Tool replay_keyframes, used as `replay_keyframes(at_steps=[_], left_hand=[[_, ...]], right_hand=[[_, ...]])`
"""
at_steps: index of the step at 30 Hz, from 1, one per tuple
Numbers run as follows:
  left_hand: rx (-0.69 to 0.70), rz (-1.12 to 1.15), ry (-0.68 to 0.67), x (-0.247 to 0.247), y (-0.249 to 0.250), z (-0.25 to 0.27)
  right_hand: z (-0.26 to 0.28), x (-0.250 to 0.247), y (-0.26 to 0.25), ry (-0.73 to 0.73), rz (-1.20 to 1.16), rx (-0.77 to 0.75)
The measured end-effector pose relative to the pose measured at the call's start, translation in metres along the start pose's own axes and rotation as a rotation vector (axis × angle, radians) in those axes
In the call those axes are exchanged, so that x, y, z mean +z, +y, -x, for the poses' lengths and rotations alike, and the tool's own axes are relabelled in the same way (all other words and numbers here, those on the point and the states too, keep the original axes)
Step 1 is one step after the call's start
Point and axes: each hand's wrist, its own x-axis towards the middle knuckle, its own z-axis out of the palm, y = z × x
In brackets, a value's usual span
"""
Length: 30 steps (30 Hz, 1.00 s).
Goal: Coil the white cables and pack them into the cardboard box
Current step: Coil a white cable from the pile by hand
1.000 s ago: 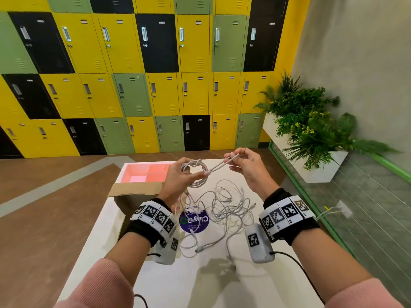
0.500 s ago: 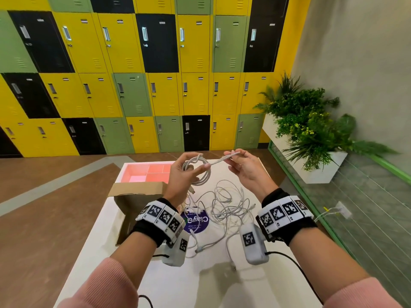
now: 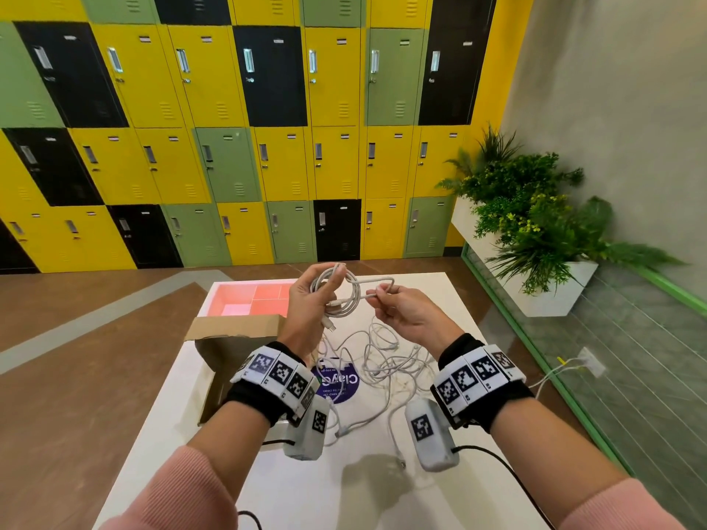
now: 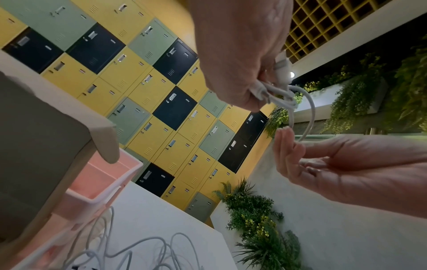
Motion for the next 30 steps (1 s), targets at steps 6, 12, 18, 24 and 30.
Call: replay_keyframes(at_steps=[6, 12, 18, 24, 30], left_hand=[[-0.149, -0.025, -0.177, -0.009, -0.008, -0.001], [-0.108, 0.003, -0.126, -0.005, -0.004, 0.001], [-0.115, 0.048, -0.181, 0.008, 0.006, 0.012], [-0.034, 0.016, -0.057, 0.015, 0.012, 0.012], [0.005, 0.012, -0.061, 0.014, 0.015, 0.012]], right_hand=[[0.005, -0.001, 0.002, -0.095, -0.003, 0.070], [0.008, 0.001, 0.004, -0.169, 0.057, 0.068], [0.015, 0.008, 0.003, -0.311, 0.290, 0.011], [0.021, 0.006, 0.002, -0.437, 0.230, 0.007], [0.024, 0.001, -0.003, -0.576, 0.071, 0.088]])
